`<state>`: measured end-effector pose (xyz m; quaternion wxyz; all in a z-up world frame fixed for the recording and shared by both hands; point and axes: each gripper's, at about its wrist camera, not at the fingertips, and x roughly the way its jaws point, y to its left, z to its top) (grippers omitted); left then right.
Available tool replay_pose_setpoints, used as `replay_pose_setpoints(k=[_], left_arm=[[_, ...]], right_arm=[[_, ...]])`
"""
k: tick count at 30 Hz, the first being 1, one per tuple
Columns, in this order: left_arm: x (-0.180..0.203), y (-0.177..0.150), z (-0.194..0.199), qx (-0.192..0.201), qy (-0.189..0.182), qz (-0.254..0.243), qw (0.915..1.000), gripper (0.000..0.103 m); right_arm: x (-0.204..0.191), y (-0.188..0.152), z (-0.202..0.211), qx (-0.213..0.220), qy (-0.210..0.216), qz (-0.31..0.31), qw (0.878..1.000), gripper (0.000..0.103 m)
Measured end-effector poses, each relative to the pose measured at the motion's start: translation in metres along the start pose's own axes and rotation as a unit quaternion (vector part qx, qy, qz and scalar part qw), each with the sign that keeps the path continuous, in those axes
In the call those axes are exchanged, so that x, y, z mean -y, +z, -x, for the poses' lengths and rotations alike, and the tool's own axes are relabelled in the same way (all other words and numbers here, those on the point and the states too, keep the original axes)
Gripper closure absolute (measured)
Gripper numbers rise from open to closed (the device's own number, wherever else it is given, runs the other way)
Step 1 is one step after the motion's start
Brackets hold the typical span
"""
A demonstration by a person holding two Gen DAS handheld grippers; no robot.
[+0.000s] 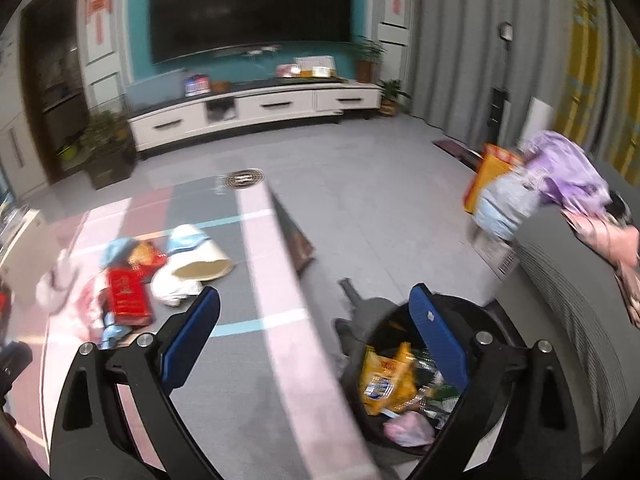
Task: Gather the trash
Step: 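Open the left tool over the bin while the right tool pulls back toward the rug, then grasp the pink printed bag with the right tool while the left tool grasps the white plastic bag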
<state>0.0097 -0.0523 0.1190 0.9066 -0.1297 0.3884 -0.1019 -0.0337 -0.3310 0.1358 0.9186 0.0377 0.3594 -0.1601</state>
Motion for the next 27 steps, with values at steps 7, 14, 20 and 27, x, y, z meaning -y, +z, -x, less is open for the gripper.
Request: replay_pose_setpoints(k=[7,14,20,27], left_arm=[[-0.092,0.009,0.008,0.001,0.084,0.03,0.9961,0.003],[-0.17,0.028,0.022,0.018,0.121,0.116,0.9857,0.003],[-0.198,0.03,0.018,0.002,0.119,0.144,0.9823,0.003],[-0.203,0.031,0.012,0.007,0.116,0.13,0.9847,0.003]], right_arm=[[-0.068,-0.015,-0.016,-0.003,0.082,0.028,0.996,0.01],[-0.127,-0.017,-0.05,-0.077,0.144,0.039,0.986,0.01],[-0.21,-0.008,-0.074,-0.126,0.197,0.061,0.97,0.016],[-0.301,-0.024,-0.117,-0.172,0.177,0.139,0.959,0.045]])
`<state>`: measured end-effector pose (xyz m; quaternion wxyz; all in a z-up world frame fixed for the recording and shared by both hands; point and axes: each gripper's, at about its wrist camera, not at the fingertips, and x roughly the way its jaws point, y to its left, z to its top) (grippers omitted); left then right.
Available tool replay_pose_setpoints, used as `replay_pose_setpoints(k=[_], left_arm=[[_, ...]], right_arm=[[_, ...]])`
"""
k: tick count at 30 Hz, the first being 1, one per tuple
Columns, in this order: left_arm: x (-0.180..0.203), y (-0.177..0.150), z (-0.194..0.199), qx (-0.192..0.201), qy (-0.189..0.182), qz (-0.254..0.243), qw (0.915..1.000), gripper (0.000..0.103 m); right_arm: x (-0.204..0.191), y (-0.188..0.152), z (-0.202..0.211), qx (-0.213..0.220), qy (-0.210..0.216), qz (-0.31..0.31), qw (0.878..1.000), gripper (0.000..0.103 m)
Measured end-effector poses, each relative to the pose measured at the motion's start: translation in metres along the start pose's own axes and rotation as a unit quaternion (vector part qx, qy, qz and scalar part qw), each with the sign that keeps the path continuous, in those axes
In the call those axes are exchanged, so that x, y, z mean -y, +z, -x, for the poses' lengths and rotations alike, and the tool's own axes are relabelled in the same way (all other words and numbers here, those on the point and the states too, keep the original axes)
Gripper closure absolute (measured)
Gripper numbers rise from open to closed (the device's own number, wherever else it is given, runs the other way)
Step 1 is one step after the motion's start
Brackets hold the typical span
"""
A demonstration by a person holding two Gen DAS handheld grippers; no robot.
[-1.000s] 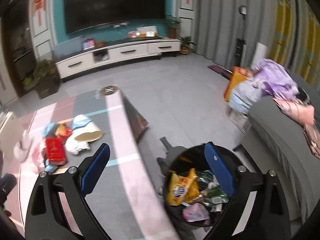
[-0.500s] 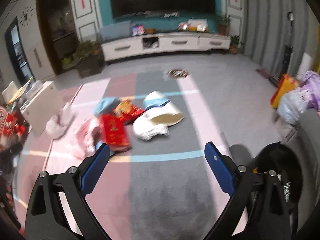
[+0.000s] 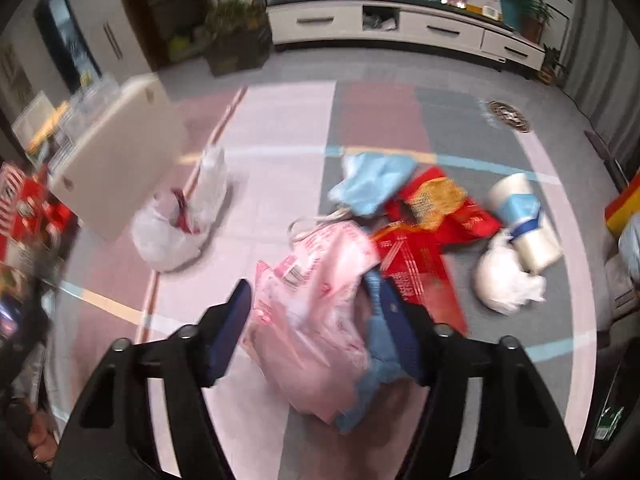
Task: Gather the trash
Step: 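Grasp the pink printed bag with the right tool while the left tool grasps the white plastic bag, then carry both bags to the black bin and open both tools over it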
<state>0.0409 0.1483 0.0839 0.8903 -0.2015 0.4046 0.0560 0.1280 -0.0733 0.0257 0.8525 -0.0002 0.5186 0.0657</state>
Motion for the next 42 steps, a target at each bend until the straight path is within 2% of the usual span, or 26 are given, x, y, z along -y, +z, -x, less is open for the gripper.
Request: replay_pose_setpoints(k=[2,4,5,8,14,18,20,23,25,27,29,31,33,35,37,42], left_arm=[[0.002,0.001,-0.006,-0.007,-0.006,-0.008,0.9999,0.003],[0.004,0.004,-0.013,-0.013,-0.011,-0.015,0.9997,0.003],[0.007,0.007,-0.017,-0.014,-0.014,-0.016,0.9997,0.003],[0.016,0.019,-0.031,-0.017,-0.03,-0.014,0.9993,0.003],[0.053,0.045,-0.08,-0.037,-0.029,-0.021,0.9987,0.003],[0.07,0.058,-0.114,-0.058,-0.028,-0.013,0.9978,0.004],[0.077,0.06,-0.128,-0.067,-0.02,-0.014,0.9974,0.007],[0.077,0.058,-0.14,-0.079,-0.01,-0.01,0.9968,0.016],[0.072,0.053,-0.145,-0.087,0.003,0.003,0.9962,0.027],[0.063,0.047,-0.143,-0.081,0.007,0.024,0.9964,0.039],[0.056,0.041,-0.142,-0.083,-0.002,0.04,0.9958,0.053],[0.051,0.036,-0.14,-0.081,0.0,0.048,0.9956,0.073],[0.051,0.032,-0.133,-0.079,-0.001,0.053,0.9955,0.08],[0.057,0.027,-0.12,-0.075,-0.01,0.057,0.9955,0.082],[0.066,0.023,-0.1,-0.067,-0.038,0.061,0.9952,0.083],[0.117,0.011,-0.045,-0.045,-0.099,0.022,0.9938,0.083]], right_arm=[[-0.007,-0.003,-0.011,-0.014,-0.004,0.022,1.0,0.062],[-0.008,-0.006,-0.009,-0.005,-0.018,0.039,0.999,0.086],[-0.008,-0.008,-0.004,-0.004,-0.006,0.043,0.999,0.089],[0.001,-0.015,0.018,-0.002,0.04,0.034,0.999,0.09],[0.029,-0.044,0.079,0.044,0.074,0.03,0.996,0.09],[0.058,-0.065,0.106,0.056,0.068,0.019,0.996,0.09],[0.075,-0.072,0.112,0.059,0.054,0.01,0.997,0.09],[0.101,-0.077,0.117,0.067,0.03,-0.012,0.997,0.09],[0.116,-0.077,0.119,0.072,0.002,-0.027,0.997,0.09],[0.128,-0.076,0.121,0.074,-0.028,-0.043,0.996,0.09],[0.142,-0.075,0.128,0.082,-0.023,-0.063,0.994,0.09],[0.153,-0.075,0.136,0.093,-0.028,-0.075,0.992,0.09],[0.159,-0.075,0.141,0.101,-0.034,-0.08,0.991,0.09],[0.168,-0.075,0.148,0.11,-0.027,-0.09,0.99,0.09],[0.175,-0.075,0.155,0.117,-0.025,-0.097,0.988,0.09],[0.192,-0.08,0.179,0.148,-0.051,-0.112,0.981,0.09]])
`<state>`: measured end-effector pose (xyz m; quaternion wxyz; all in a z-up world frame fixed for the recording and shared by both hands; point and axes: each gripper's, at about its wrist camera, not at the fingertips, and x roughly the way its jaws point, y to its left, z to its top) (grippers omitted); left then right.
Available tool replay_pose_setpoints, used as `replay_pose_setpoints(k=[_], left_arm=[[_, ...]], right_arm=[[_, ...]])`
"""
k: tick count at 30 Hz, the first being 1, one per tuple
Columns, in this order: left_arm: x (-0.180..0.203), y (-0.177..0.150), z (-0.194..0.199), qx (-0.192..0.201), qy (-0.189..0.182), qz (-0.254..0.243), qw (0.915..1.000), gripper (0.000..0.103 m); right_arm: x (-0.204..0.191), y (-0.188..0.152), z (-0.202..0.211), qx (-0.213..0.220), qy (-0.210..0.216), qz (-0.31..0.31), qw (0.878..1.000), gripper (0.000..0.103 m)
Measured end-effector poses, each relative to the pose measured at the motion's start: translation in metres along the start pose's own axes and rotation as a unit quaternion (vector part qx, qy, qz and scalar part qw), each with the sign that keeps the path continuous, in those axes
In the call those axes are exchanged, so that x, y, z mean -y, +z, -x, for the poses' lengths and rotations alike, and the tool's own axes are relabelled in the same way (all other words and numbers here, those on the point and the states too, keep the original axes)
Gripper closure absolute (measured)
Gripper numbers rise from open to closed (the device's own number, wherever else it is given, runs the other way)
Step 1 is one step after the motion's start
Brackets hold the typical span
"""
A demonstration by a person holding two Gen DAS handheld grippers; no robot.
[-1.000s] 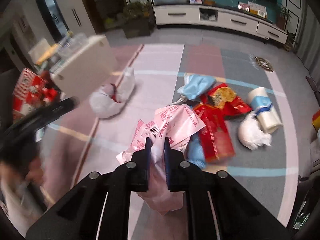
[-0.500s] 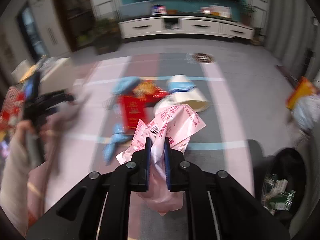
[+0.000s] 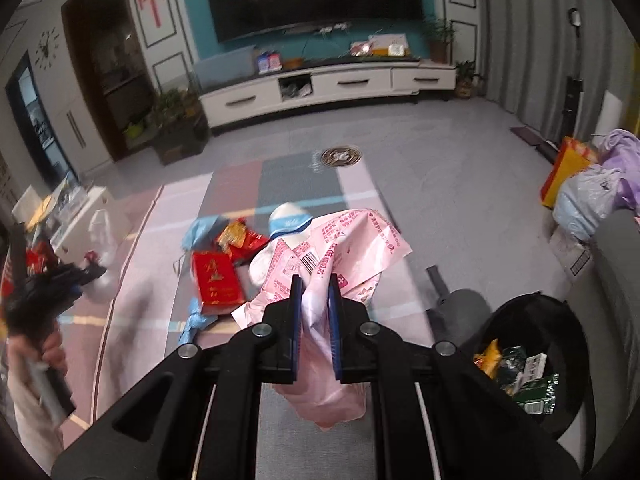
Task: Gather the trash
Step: 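Carry both bags to the black bin and open both tools over it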
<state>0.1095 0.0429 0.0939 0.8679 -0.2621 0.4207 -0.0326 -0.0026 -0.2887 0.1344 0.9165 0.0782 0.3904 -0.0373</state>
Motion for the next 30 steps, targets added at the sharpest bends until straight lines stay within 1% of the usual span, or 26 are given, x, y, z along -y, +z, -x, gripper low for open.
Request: replay_pose_setpoints(k=[5,7,10,11,12,13,17,21,26,30], left_arm=[[0.069,-0.027,0.028,-0.001,-0.072,-0.044,0.9964,0.083],[0.103,-0.041,0.033,-0.009,-0.1,-0.077,0.9919,0.082],[0.142,-0.061,0.036,-0.018,-0.127,-0.115,0.9851,0.082],[0.161,-0.07,0.035,-0.026,-0.14,-0.131,0.981,0.082],[0.169,-0.078,0.035,-0.031,-0.149,-0.14,0.9784,0.082],[0.186,-0.087,0.032,-0.041,-0.162,-0.153,0.9741,0.082],[0.23,-0.119,0.022,-0.067,-0.183,-0.192,0.9619,0.082],[0.264,-0.149,0.005,-0.094,-0.206,-0.219,0.9493,0.082],[0.293,-0.187,-0.025,-0.14,-0.212,-0.24,0.9369,0.082],[0.309,-0.213,-0.049,-0.175,-0.207,-0.262,0.9261,0.082]], right_arm=[[0.025,0.006,0.022,0.026,-0.014,-0.023,0.999,0.09],[0.039,0.008,0.032,0.038,-0.02,-0.037,0.998,0.09],[0.057,0.009,0.043,0.052,-0.033,-0.056,0.997,0.09],[0.065,0.008,0.047,0.056,-0.039,-0.063,0.996,0.09],[0.072,0.008,0.051,0.06,-0.044,-0.071,0.995,0.09],[0.079,0.007,0.054,0.062,-0.049,-0.078,0.994,0.09],[0.108,0.0,0.063,0.07,-0.08,-0.101,0.989,0.09],[0.143,-0.009,0.064,0.058,-0.113,-0.132,0.983,0.09],[0.186,-0.024,0.054,0.026,-0.139,-0.179,0.974,0.09],[0.21,-0.037,0.041,-0.006,-0.15,-0.211,0.966,0.09]])
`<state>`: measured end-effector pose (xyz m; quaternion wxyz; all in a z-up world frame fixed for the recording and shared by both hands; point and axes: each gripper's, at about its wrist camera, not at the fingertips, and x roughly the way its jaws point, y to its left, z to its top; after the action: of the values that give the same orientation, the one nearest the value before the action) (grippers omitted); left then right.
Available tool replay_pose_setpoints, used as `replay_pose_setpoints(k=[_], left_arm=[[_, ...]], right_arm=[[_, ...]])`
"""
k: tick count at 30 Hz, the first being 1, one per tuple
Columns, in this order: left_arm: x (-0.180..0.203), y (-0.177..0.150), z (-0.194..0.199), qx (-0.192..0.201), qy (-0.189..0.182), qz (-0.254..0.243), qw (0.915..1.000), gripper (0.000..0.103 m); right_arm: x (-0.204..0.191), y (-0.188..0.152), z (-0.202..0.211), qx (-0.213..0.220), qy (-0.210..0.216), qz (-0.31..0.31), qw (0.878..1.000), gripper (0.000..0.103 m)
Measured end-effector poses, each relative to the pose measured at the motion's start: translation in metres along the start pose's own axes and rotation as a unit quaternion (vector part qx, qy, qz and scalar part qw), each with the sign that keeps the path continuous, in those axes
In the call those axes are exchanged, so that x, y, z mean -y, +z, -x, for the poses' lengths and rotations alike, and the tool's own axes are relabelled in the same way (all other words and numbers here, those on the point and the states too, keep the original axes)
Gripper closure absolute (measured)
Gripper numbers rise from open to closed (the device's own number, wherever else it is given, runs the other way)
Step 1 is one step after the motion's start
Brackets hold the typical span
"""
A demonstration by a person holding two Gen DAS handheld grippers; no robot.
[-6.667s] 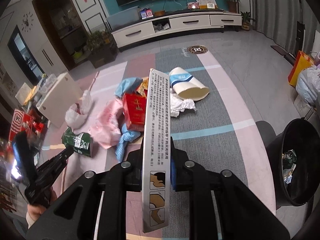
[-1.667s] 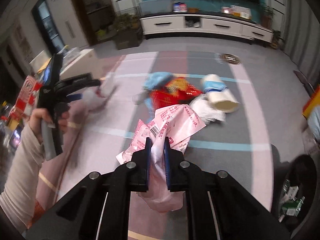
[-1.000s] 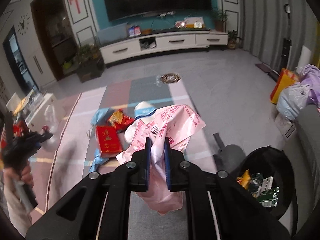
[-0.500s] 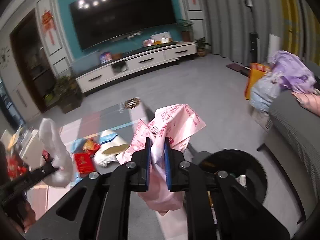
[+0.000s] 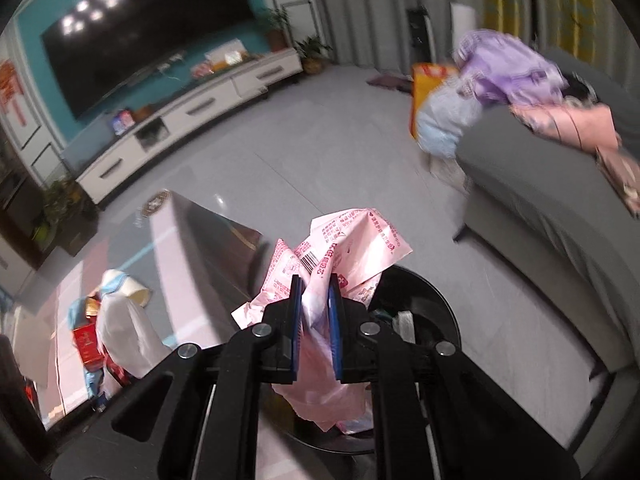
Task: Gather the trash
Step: 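Carry both bags to the black bin and open both tools over it, then move both open tools away from the bin back toward the rug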
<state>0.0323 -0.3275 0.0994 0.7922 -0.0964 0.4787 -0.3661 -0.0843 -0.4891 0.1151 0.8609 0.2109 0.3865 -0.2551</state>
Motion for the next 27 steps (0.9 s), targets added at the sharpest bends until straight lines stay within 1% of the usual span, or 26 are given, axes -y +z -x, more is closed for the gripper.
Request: replay_pose_setpoints(k=[4,11,16,20,22,23,25,26,27], left_arm=[[0.007,-0.008,-0.031,-0.035,-0.01,-0.009,0.9993,0.082],[0.015,-0.019,-0.079,-0.086,-0.012,-0.019,0.9961,0.081],[0.021,-0.028,-0.104,-0.109,-0.009,-0.027,0.9937,0.08],[0.024,-0.03,-0.115,-0.119,-0.007,-0.03,0.9924,0.077],[0.026,-0.03,-0.121,-0.124,-0.003,-0.03,0.9918,0.069],[0.025,-0.03,-0.122,-0.128,-0.002,-0.028,0.9913,0.067],[0.025,-0.031,-0.123,-0.131,-0.005,-0.025,0.991,0.06],[0.024,-0.031,-0.123,-0.131,-0.007,-0.022,0.9911,0.057],[0.024,-0.03,-0.122,-0.13,-0.009,-0.021,0.9912,0.048]], right_arm=[[0.016,-0.004,-0.024,-0.037,-0.006,-0.023,0.999,0.09],[0.035,-0.007,-0.049,-0.079,-0.002,-0.061,0.995,0.09],[0.055,-0.01,-0.065,-0.105,-0.004,-0.095,0.99,0.089],[0.067,-0.013,-0.07,-0.115,-0.003,-0.118,0.986,0.089],[0.07,-0.013,-0.069,-0.118,-0.002,-0.126,0.985,0.087],[0.071,-0.013,-0.069,-0.116,-0.002,-0.127,0.985,0.086],[0.072,-0.012,-0.067,-0.111,-0.006,-0.127,0.986,0.076],[0.071,-0.011,-0.065,-0.108,-0.006,-0.128,0.986,0.072],[0.071,-0.011,-0.063,-0.104,-0.005,-0.13,0.986,0.062]])
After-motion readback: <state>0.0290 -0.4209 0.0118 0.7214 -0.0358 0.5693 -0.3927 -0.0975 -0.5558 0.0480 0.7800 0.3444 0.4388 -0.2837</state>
